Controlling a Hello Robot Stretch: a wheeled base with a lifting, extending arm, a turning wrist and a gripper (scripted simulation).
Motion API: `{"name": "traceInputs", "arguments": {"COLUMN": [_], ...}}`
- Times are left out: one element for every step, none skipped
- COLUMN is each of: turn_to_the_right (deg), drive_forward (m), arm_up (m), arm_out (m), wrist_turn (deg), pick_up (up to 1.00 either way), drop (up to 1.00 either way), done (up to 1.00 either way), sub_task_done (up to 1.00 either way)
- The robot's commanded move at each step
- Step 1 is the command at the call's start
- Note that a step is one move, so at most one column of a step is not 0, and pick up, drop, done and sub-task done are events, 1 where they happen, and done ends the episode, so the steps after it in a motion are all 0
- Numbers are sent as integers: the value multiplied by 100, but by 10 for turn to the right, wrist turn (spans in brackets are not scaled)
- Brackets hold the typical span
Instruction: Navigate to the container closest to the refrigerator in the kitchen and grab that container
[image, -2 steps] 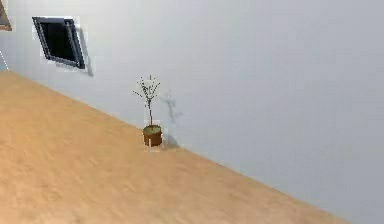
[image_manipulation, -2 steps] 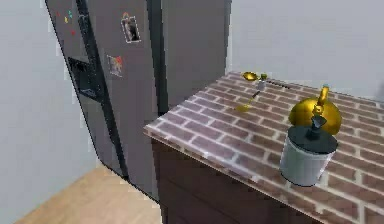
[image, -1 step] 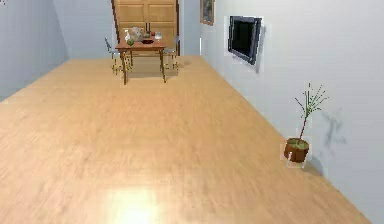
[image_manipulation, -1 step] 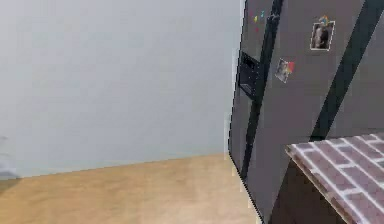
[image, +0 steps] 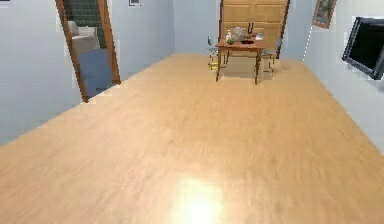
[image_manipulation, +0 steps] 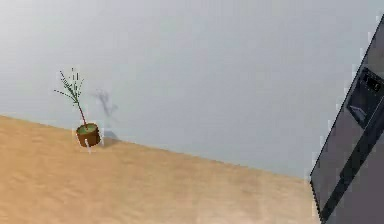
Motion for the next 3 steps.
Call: {"name": "traceInputs", "arguments": {"turn_to_the_right": [0, 0, 0], "drive_forward": [100, 100, 100], "arm_up": [0, 0, 0], "arm_out": [0, 0, 0], "wrist_turn": [0, 0, 0], "pick_up": [0, 0, 0], "drop": [0, 0, 0], "done": [0, 0, 0], "sub_task_done": [0, 0, 0]}}
